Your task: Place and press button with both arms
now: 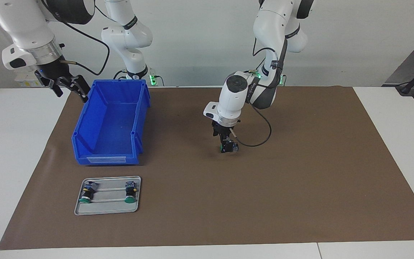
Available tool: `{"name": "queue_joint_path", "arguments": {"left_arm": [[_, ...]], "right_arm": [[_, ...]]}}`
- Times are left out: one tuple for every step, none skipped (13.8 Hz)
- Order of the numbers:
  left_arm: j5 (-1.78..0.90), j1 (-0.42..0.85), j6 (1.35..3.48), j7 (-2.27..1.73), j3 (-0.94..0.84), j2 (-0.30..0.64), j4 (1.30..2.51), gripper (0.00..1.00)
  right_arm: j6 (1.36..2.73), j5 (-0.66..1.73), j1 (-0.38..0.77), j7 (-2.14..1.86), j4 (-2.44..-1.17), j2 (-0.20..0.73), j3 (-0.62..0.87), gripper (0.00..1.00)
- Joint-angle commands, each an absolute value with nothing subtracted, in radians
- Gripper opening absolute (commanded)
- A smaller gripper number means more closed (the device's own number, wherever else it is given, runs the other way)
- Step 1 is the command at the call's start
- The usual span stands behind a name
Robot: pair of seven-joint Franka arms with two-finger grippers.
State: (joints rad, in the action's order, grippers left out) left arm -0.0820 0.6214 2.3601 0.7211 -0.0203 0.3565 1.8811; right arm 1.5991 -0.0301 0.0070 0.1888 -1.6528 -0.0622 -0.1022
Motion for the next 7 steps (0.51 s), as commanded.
{"name": "queue_joint_path", "arguments": {"left_arm": [[-0.077, 0.634, 2.387, 0.741, -0.003, 0.374, 1.881, 1.00], [-0.077, 0.632, 2.387, 0.741, -0.003, 0.374, 1.882, 1.00], [-0.077, 0.634, 2.388, 0.742, -0.003, 0.376, 1.884, 1.00], [-0.077, 0.634, 2.393, 0.742, -0.003, 0.388, 1.884, 1.00], [-0.077, 0.634, 2.410, 0.742, -0.003, 0.393, 1.887, 1.00], [-0.077, 0.632, 2.411, 0.742, -0.003, 0.393, 1.887, 1.00], [-0.077, 0.632, 2.413, 0.744, -0.003, 0.393, 1.888, 1.00]], "right_arm": [[1.585, -0.008, 0.005, 0.178, -1.664, -0.087, -0.086, 1.00], [1.577, -0.020, 0.006, 0.179, -1.646, -0.081, -0.083, 1.00], [1.566, -0.034, 0.008, 0.175, -1.634, -0.075, -0.080, 1.00], [1.560, -0.041, 0.008, 0.161, -1.631, -0.074, -0.080, 1.00], [1.559, -0.040, 0.006, 0.152, -1.631, -0.074, -0.080, 1.00], [1.557, -0.040, 0.008, 0.150, -1.631, -0.075, -0.080, 1.00], [1.557, -0.040, 0.008, 0.150, -1.635, -0.077, -0.078, 1.00]]}}
